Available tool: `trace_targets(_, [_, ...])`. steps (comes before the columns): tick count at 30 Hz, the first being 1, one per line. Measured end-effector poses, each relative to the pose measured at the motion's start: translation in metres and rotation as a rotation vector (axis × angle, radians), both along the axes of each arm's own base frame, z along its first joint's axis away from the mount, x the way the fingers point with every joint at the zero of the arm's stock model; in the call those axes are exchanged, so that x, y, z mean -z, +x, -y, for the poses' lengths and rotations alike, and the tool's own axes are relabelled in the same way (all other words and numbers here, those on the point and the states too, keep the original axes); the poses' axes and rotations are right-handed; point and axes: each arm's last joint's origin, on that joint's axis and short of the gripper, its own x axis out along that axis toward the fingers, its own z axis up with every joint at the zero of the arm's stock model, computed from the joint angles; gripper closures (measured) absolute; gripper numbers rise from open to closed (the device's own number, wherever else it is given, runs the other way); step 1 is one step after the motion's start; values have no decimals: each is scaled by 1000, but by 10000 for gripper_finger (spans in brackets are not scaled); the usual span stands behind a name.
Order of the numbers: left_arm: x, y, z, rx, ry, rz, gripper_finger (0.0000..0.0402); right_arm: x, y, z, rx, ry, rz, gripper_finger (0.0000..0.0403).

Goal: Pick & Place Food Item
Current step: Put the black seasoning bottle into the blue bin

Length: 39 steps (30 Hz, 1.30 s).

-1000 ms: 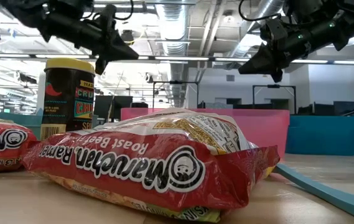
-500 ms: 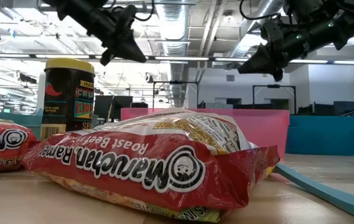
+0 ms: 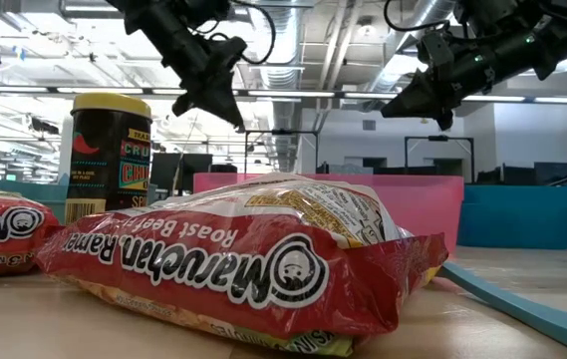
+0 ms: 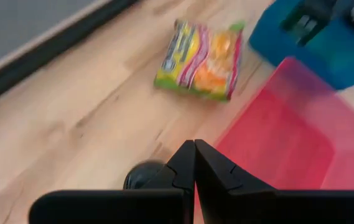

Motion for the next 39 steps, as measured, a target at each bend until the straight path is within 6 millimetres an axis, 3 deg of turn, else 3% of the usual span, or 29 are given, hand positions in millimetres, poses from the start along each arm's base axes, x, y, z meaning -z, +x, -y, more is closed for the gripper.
trace_targets(7, [8, 3, -1, 1, -29, -85, 402, 0, 0, 0, 0, 0, -1, 403])
trace_targets(12, [8, 2, -1, 90, 42, -126, 402, 1, 0, 0, 0, 5, -15, 403])
trace_targets(25, [6, 2, -1, 97, 49, -124, 384, 2, -1, 0, 0, 7, -23, 403])
trace_targets(30, [8, -1, 0, 96, 35, -152, 323, 2, -1, 0, 0, 7, -22, 403])
trace_targets(39, [6, 1, -1, 76, 46, -125, 153, 2, -1, 0, -1, 7, -22, 403])
